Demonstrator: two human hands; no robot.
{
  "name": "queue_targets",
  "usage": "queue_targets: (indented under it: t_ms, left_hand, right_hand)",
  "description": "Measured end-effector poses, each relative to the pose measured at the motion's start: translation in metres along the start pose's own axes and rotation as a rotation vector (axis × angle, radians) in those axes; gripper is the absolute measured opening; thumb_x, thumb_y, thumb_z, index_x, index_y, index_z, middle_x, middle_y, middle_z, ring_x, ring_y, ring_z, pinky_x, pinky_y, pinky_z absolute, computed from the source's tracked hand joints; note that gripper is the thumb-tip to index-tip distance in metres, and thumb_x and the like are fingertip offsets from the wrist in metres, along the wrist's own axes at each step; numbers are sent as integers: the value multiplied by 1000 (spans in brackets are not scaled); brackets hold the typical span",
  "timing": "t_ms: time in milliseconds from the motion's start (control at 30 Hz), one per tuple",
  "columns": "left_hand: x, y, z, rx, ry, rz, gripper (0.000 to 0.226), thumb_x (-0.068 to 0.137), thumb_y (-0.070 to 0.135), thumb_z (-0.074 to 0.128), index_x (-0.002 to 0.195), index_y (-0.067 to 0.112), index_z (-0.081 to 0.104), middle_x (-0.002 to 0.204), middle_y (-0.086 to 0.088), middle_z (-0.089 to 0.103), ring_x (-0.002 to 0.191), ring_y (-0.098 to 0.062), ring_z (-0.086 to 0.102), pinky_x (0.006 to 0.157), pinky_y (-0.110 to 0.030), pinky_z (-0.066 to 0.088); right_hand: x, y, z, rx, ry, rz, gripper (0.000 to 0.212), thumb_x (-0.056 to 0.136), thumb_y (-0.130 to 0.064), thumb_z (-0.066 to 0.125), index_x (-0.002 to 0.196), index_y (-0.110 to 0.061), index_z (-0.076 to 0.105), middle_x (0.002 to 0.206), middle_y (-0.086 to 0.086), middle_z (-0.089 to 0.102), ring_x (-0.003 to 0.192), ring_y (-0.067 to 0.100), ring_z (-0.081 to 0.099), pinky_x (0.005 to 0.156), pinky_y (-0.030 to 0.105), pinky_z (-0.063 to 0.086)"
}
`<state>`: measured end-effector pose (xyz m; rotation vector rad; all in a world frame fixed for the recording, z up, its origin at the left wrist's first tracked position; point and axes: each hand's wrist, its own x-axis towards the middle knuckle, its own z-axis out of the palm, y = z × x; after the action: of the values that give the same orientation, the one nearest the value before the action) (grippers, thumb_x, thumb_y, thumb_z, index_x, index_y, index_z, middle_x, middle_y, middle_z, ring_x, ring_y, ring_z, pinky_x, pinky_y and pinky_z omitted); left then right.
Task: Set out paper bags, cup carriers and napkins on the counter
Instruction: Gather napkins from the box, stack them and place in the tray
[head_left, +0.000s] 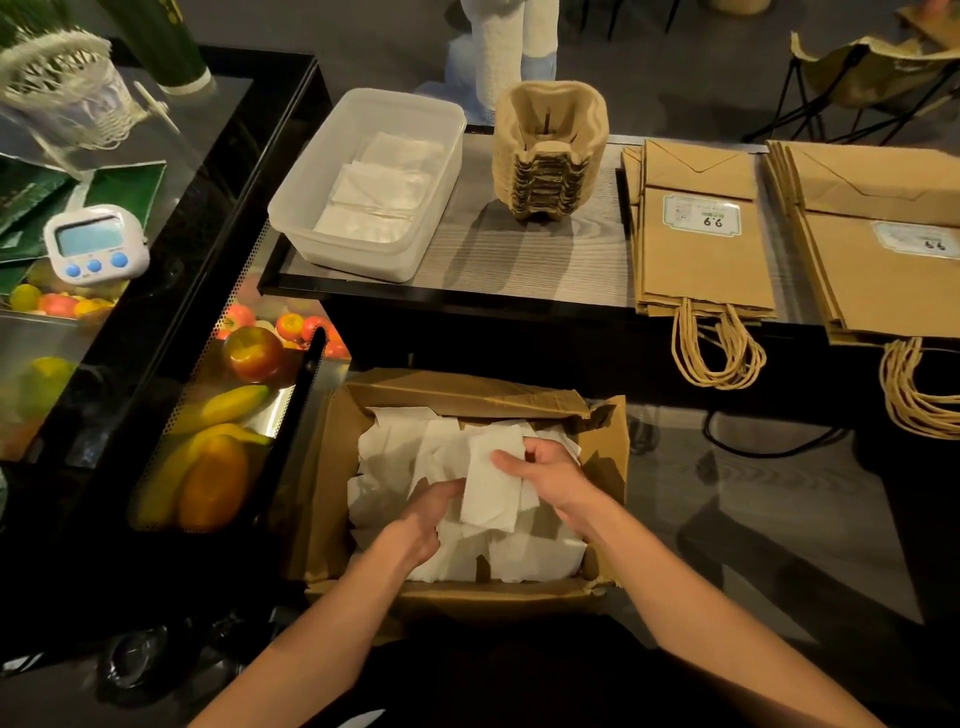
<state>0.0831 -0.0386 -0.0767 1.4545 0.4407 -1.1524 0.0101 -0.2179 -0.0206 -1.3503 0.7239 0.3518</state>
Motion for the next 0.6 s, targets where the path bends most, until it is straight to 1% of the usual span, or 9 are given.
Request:
queue_targets:
  t_ms: [67,100,167,233,333,433,467,533,600]
  left_hand:
    - [11,-9,-3,36,-1,14,86,68,40,91,142,19,54,126,-6,72,119,-32,67,103,-56,52]
    - [26,-18,-10,43,20,16,90,67,44,90,145,22,50,132,-3,69,125,-31,62,106,-56,49]
    - [47,-32,-18,60,37,5,107,55,60,92,147,32,46,143,1,60,134,-28,53,112,-55,43]
    - [69,-45,-28,82,25,1,112,49,64,93,146,34,46,145,2,58,134,-27,52,112,-54,43]
    - [44,-29,-18,78,35,-8,101,54,54,89,144,28,51,132,1,68,125,-28,61,105,-52,51]
    - [27,-21,-12,64,10,-1,85,57,50,91,134,29,60,127,-2,71,121,-30,64,105,-54,50]
    - [8,-10,-4,72,5,2,73,66,47,89,132,29,63,126,-4,72,120,-32,64,106,-56,49]
    - [-13,3,5,71,-16,-1,37,92,31,70,127,22,68,121,-10,74,114,-36,68,104,-58,51]
    - [-19,8,8,61,-43,2,31,104,22,52,128,13,69,119,-14,74,111,-36,71,103,-56,52]
  right_hand:
    - [3,2,9,-204,46,-1,61,90,-47,73,141,-21,54,141,-4,58,127,19,58,104,37,50]
    - [3,1,12,-274,86,-4,66,92,-48,70,148,-21,46,146,-7,50,135,20,49,105,32,43]
    - [3,2,18,-333,136,-35,74,94,-49,67,155,-21,36,156,-3,39,143,21,39,108,33,39]
    - [2,4,20,-319,137,-59,78,93,-48,69,157,-25,32,162,-3,33,147,21,34,113,37,36]
    - [0,6,20,-324,106,-68,72,95,-35,69,156,-32,31,161,-7,32,149,21,32,115,40,36]
    - [0,6,20,-329,90,-121,58,97,-20,66,148,-33,43,148,-7,49,140,20,43,109,40,46]
    - [0,7,20,-302,94,-126,55,98,-19,66,147,-32,45,145,-6,51,139,21,45,109,42,47]
    - [-2,6,20,-274,137,-82,60,99,-25,65,153,-28,38,155,-4,42,145,24,37,115,43,41]
    - [-4,5,20,-270,136,-45,70,100,-36,62,159,-23,26,164,-1,28,150,25,29,116,42,35]
